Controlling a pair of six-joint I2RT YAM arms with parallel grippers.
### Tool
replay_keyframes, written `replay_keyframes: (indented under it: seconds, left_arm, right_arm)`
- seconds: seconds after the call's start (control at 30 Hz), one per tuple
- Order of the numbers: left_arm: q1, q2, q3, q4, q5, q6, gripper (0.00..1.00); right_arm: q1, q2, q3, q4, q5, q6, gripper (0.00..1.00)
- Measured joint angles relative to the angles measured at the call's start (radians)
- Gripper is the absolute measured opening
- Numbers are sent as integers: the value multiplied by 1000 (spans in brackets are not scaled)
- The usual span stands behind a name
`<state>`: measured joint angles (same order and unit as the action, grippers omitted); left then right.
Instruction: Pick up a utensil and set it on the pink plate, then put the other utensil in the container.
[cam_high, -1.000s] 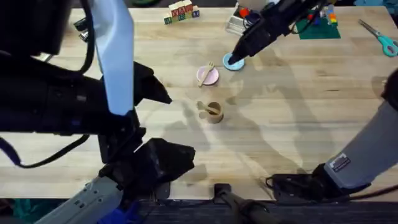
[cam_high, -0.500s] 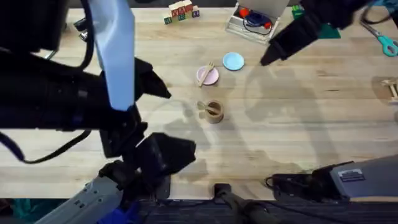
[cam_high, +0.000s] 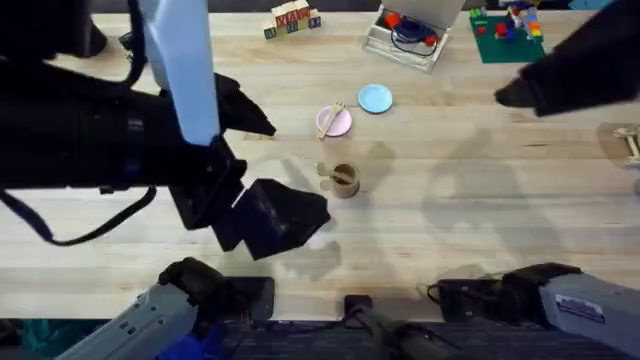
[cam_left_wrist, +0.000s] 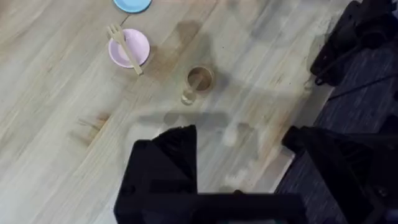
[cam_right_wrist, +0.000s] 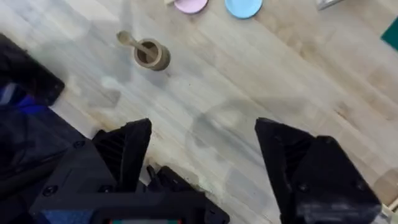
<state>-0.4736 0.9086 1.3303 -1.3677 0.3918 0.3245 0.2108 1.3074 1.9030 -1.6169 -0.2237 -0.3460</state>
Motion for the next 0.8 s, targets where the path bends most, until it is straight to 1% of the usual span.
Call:
replay_keyframes:
  seconds: [0.17,0.37,0.57,0.8]
  left_arm:
    - [0,0,52,-3,-39,-32,993]
    - [0,-1,123,-32,-74,-52,993]
    - [0,-1,162,-34,-96,-69,993]
    - [0,-1,164,-35,-107,-71,993]
  right_arm:
    - [0,-82,0,0,6,9,995]
    - [0,-134,0,0,7,10,996]
    - [0,-149,0,0,7,34,996]
    - [0,-149,0,0,8,62,996]
